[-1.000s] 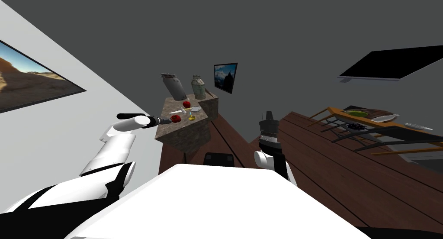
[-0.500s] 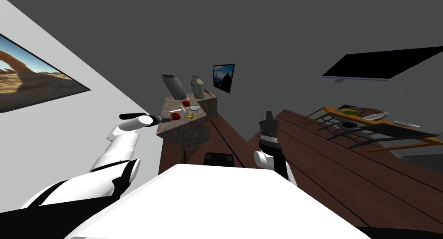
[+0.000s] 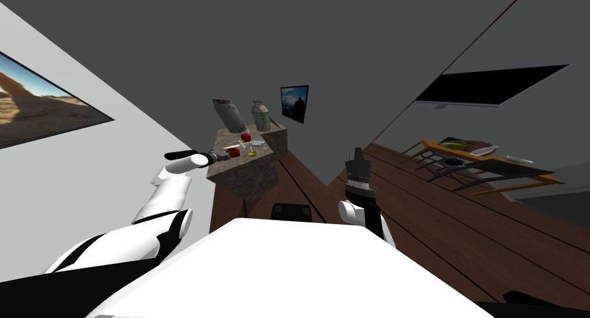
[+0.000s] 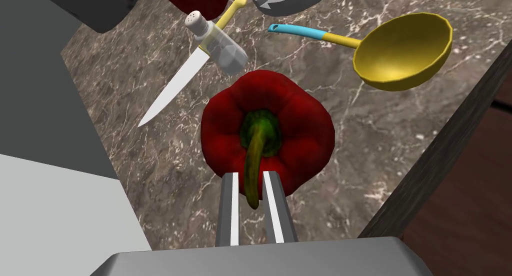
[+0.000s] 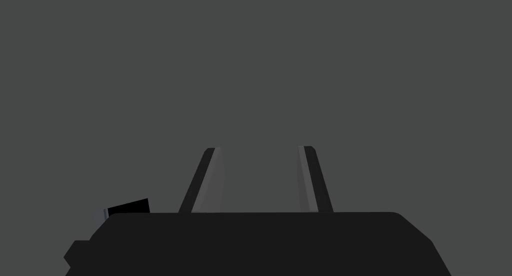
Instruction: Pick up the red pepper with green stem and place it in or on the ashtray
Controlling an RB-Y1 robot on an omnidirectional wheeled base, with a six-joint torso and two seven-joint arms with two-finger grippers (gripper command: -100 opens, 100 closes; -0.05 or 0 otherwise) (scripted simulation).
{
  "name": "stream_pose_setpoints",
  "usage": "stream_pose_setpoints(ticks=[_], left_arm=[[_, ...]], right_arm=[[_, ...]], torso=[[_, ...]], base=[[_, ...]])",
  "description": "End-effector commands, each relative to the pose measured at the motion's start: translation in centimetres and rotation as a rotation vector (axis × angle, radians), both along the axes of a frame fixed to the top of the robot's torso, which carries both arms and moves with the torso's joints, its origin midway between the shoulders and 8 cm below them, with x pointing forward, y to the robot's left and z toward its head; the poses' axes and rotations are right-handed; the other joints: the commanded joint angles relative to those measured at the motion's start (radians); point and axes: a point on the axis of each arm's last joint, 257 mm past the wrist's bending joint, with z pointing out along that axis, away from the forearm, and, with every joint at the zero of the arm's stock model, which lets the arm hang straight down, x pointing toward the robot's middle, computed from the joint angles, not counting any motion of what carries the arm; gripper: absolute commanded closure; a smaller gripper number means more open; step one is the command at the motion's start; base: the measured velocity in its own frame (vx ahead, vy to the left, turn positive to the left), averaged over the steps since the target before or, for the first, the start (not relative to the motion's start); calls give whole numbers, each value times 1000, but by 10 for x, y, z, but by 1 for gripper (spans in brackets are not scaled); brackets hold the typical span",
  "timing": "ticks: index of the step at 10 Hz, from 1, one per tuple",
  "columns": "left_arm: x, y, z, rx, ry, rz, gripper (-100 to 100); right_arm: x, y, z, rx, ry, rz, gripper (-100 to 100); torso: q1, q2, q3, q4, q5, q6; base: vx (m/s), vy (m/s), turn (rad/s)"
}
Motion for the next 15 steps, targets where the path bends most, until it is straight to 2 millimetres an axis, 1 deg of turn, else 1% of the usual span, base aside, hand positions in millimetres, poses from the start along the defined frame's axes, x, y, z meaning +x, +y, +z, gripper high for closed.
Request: stream_pose_setpoints(ticks=[1,2,3,4,5,6,7,8,9,10,12,13,14,15], left_arm=[[5,4,4,52,-18,-1,100],[6,5,5,54,-22,0,100],[9,7,6,100,-32,-1,100],[11,9,4,142,-25,-7,100],[12,10,8,150,-40,-3,100],[14,12,8,200,-39,-7,100],[14,13,9,202,-44,-6,100],[17,15,10,257,-46,-9,100],[18,16,7,307,-32,-18,100],[19,17,11,315,-46,-14,100],[21,20,8,424,-29,-30,100],[22,21,12,432,-42,-25,100],[23,21,11,489,-34,-34,100],[23,22,13,492,-39,-32,100]], right_arm=[[0,0,0,0,0,0,0],[0,0,0,0,0,0,0],[0,0,0,0,0,0,0],[0,0,0,0,0,0,0],[0,0,0,0,0,0,0],[0,0,0,0,0,0,0],[0,0,0,0,0,0,0],[0,0,0,0,0,0,0],[0,0,0,0,0,0,0],[0,0,0,0,0,0,0],[0,0,0,0,0,0,0],[0,0,0,0,0,0,0],[0,0,0,0,0,0,0],[0,0,0,0,0,0,0]], torso=[[0,0,0,0,0,0],[1,-1,0,0,0,1],[1,-1,-1,0,0,0],[1,-2,-1,0,0,1],[2,-3,-1,0,0,1],[2,-3,-1,0,-1,0],[2,-4,-2,0,-1,1],[2,-4,-2,0,-1,0],[2,-4,-2,0,-2,1],[3,-5,-3,0,-2,2],[2,-5,-2,0,-2,1],[3,-6,-3,0,-2,2],[2,-6,-3,0,-3,1],[2,-6,-3,0,-3,1]], base=[[-17,-4,-66],[-8,4,-49],[-2,14,-73],[7,31,-123],[12,28,-79],[24,34,-119],[22,33,-61],[29,38,-95],[44,72,-193],[41,58,-97],[51,72,-146],[49,78,-97],[60,78,-109],[43,56,-82]])
